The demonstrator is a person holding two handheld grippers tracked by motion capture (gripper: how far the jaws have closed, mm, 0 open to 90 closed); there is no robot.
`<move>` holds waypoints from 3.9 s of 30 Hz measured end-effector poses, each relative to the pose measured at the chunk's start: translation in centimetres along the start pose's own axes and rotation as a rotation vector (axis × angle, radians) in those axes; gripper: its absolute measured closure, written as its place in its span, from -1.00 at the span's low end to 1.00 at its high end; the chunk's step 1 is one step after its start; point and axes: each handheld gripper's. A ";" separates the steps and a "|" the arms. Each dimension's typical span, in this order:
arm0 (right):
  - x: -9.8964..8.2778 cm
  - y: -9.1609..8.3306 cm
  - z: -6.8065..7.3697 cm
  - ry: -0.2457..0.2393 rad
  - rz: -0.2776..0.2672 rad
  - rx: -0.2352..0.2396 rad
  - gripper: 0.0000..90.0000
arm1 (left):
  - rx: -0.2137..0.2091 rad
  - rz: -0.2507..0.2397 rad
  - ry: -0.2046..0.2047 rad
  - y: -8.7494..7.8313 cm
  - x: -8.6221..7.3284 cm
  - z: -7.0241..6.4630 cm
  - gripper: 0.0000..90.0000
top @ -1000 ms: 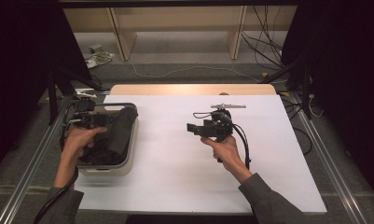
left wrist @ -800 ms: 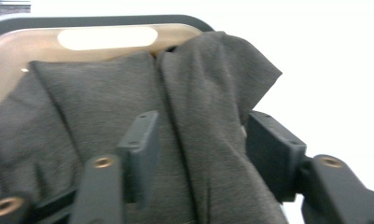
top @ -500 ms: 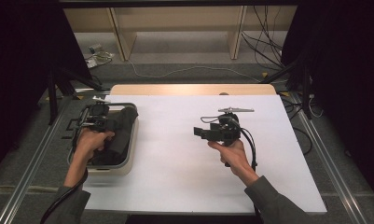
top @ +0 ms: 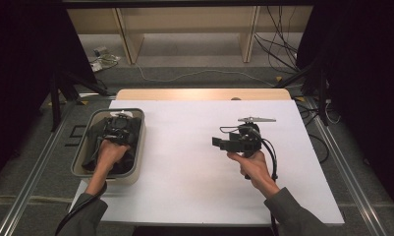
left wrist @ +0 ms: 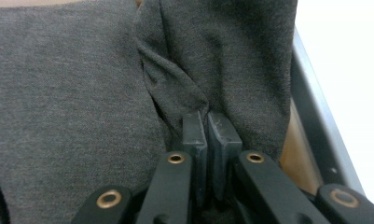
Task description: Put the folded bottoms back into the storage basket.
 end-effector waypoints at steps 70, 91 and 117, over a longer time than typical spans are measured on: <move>-1.5 -2.8 -1.9 -0.032 -0.065 -0.027 -0.54 | -0.123 -0.260 -0.023 -6.1 1.8 -1.7 -0.44; -1.9 -3.4 -1.9 -0.054 -0.097 -0.018 -0.58 | -0.346 -0.430 0.024 -6.9 0.1 -5.8 -0.59; -3.0 -5.2 -1.8 -0.116 -0.170 0.027 -0.65 | -0.498 -0.544 0.120 -8.0 -4.4 -9.2 -0.63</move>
Point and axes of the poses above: each handheld gripper's, and its own axes: y roughly forward along the jaws, x roughly out of its top, z roughly to its left, and after that the axes turned 3 degrees about -z, right-handed
